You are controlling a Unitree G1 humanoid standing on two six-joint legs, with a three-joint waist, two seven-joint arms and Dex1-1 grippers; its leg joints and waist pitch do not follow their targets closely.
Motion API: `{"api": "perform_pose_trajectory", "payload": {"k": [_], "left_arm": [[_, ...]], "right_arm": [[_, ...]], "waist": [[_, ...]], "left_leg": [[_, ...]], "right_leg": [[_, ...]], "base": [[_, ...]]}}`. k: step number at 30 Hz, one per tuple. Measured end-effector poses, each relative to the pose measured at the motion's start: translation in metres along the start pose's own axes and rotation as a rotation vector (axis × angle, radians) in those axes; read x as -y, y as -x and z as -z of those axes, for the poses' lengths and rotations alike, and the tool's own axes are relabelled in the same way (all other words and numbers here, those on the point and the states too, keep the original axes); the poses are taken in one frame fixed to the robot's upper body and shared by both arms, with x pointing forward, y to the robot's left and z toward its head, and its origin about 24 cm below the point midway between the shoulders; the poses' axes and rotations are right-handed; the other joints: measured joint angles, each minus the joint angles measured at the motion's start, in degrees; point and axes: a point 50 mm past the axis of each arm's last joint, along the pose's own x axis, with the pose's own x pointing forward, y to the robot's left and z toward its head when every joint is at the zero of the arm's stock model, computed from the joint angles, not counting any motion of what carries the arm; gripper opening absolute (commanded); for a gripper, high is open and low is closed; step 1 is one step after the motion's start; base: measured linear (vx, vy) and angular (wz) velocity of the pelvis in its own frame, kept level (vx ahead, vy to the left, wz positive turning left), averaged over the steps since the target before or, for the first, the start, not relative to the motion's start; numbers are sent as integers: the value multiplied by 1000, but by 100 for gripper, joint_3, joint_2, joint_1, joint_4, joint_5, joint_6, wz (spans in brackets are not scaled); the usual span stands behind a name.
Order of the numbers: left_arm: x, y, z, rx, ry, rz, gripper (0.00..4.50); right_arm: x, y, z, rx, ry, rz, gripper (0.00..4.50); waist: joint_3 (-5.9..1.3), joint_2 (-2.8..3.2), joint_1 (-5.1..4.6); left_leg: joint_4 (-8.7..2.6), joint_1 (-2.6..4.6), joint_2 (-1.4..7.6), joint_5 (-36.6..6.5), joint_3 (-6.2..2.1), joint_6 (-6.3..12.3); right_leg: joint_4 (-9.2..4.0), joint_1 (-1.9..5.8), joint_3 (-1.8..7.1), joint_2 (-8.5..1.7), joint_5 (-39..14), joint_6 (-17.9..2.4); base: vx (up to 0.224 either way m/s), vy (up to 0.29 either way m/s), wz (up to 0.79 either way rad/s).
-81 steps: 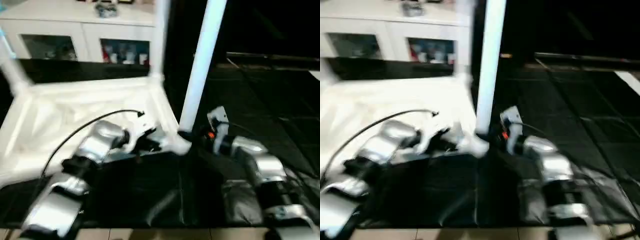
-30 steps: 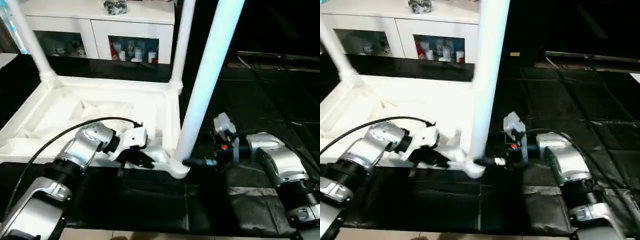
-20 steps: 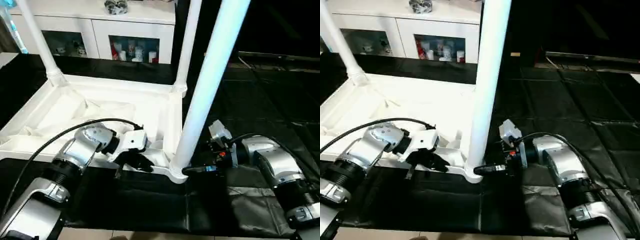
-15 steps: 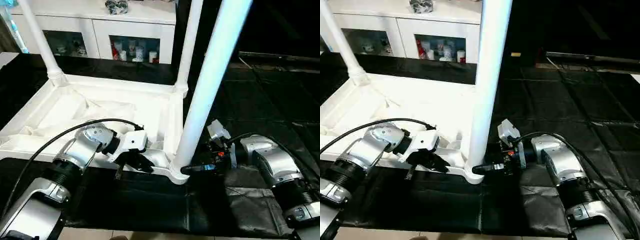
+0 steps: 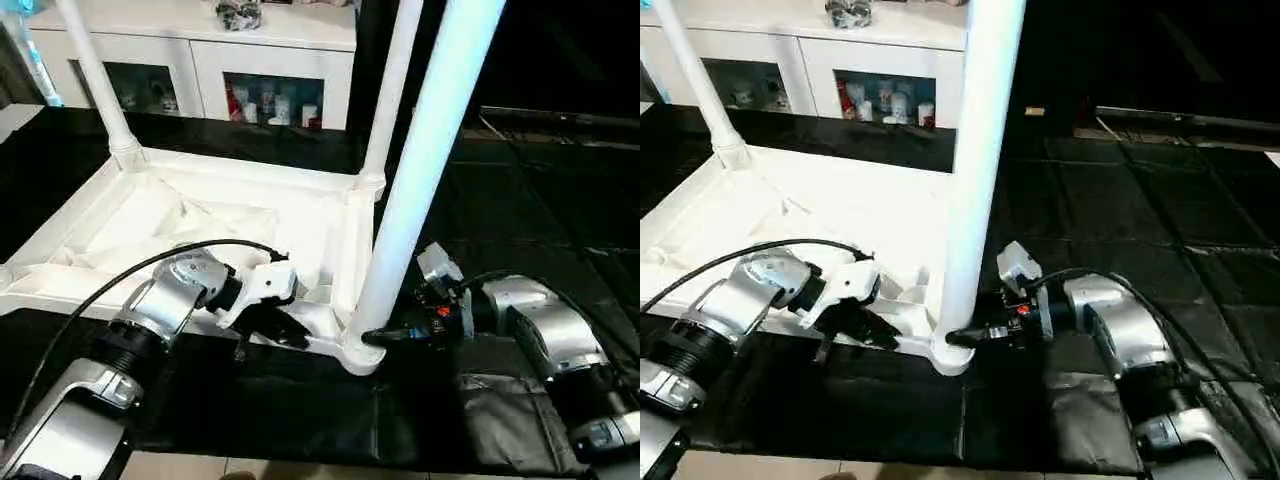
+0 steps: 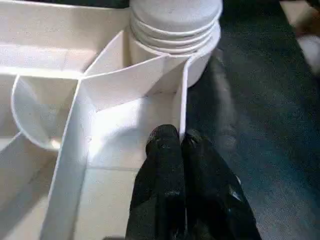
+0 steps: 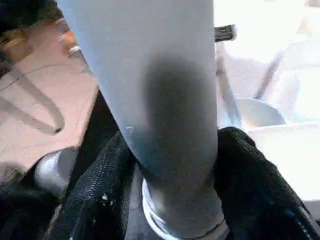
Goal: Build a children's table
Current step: Rotate leg to tighten
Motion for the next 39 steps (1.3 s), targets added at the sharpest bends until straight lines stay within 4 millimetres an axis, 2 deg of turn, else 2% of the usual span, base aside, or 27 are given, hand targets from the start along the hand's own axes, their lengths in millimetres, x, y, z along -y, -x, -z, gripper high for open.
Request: {"api": "perform_pose_trajectory", "payload": {"k": [3,5,10,17,21,22,24,30,39], "left_arm": [[-9,-4,1,37,82,-126,0],[-17,-9,-2,47,127,-198,0],[-36,-21,-10,78,254,-402,0],[-46,-31,-22,92,332,-543,0],[-47,-31,-24,102,337,-559,0],[-48,-31,-24,102,337,-562,0],[-48,-31,-24,101,337,-565,0],[-48,-30,-23,97,326,-562,0],[-36,-14,-9,95,209,-414,0]], "right_arm": [[9,-4,2,81,-18,189,206],[17,-6,3,129,-44,326,204],[40,-28,-8,220,-131,643,201],[54,-45,-25,201,-99,859,201],[56,-48,-28,199,-81,884,201],[57,-49,-28,201,-80,890,264],[56,-50,-28,203,-79,889,266],[55,-52,-28,212,-72,869,320],[41,-26,-16,147,38,594,397]], "waist": [[0,0,-85],[0,-2,-180],[0,-4,-357],[0,-4,-381],[-1,-3,-371],[0,-3,-371],[0,-3,-373],[0,-2,-383],[2,-2,-353]], "left_leg": [[2,0,-2,1,0,-1],[4,0,-4,2,0,-3],[7,0,-7,4,-14,-7],[0,-9,-8,-2,-14,0],[-20,-9,-9,-9,-4,19],[-22,-9,-8,-9,-3,19],[-20,-9,-8,-10,-1,17],[-20,-8,-8,-12,-1,13],[-23,-9,-3,-13,1,13]], "right_leg": [[0,9,4,0,-14,25],[-6,7,5,0,-15,28],[-6,-3,-1,1,-14,28],[-6,-8,0,1,12,-2],[-10,-12,1,1,-2,-1],[-10,-13,1,1,-3,-1],[-9,-14,1,1,-2,-2],[-9,-14,3,1,-2,-2],[-10,-20,2,4,-4,-3]], "base": [[0,0,0],[0,0,0],[0,0,0],[0,0,0],[0,0,0],[0,0,0],[0,0,0],[0,0,0],[0,0,0]]}}
